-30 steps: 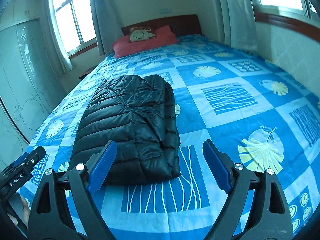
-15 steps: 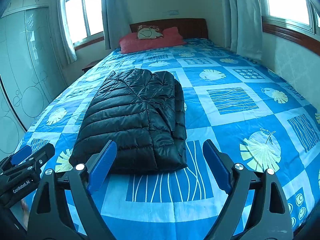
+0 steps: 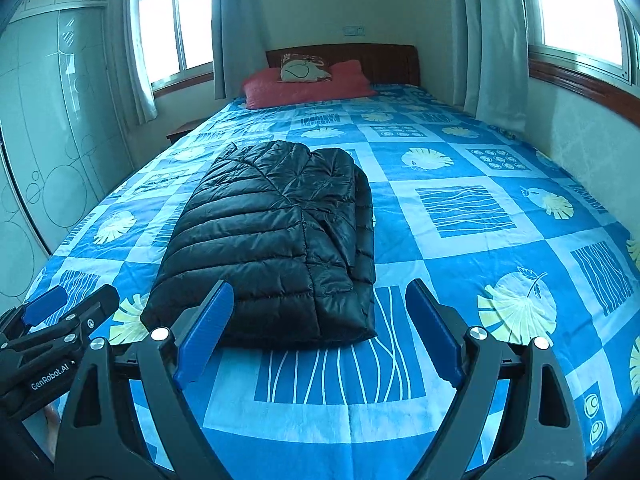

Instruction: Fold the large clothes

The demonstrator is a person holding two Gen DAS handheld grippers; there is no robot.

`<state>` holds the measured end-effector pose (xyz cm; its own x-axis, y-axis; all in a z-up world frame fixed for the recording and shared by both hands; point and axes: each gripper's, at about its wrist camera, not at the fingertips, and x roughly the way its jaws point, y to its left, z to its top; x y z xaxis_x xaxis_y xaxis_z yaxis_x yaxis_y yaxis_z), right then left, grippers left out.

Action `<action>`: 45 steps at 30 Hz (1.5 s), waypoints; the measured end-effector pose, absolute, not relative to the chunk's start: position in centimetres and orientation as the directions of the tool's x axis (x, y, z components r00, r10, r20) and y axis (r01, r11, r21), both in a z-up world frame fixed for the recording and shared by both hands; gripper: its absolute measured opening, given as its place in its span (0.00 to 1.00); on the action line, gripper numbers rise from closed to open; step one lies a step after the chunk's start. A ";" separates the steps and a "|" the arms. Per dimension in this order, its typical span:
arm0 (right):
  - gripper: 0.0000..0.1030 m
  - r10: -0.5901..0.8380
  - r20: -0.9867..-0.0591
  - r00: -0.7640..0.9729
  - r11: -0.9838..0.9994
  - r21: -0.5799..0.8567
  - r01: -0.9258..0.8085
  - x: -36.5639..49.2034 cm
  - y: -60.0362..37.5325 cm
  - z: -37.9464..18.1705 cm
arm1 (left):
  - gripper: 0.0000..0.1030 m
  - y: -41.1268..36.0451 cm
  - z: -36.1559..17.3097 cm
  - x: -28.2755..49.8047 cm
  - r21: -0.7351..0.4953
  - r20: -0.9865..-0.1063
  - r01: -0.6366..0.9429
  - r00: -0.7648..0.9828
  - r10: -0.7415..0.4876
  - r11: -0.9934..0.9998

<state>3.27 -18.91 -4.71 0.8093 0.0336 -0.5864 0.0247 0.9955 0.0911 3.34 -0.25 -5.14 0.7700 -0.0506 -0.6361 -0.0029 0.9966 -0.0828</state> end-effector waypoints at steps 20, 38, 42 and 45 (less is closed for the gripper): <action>0.85 0.036 -0.596 0.802 0.996 0.085 0.019 3.4 -18.3 -5.0 | 0.88 -0.2 -5.2 3.4 -0.087 -0.638 -0.004 0.768 -0.053 0.996; 0.85 0.042 -0.598 0.801 0.996 0.084 0.010 3.4 -18.1 -5.1 | 0.88 -0.2 -5.3 3.4 -0.097 -0.642 -0.009 0.765 -0.056 0.995; 0.85 0.042 -0.598 0.800 0.997 0.083 0.009 3.4 -18.1 -5.1 | 0.88 -0.2 -5.5 3.3 -0.097 -0.639 -0.009 0.768 -0.056 0.995; 0.85 0.043 -0.597 0.801 0.997 0.083 0.008 3.4 -18.1 -5.1 | 0.88 -0.2 -5.5 3.1 -0.089 -0.632 -0.011 0.774 -0.048 0.996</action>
<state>3.39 -18.05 -5.13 0.8007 0.0431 -0.5975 0.0080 0.9966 0.0826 3.14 -0.23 -5.50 0.7737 -0.0476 -0.6317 -0.0113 0.9960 -0.0889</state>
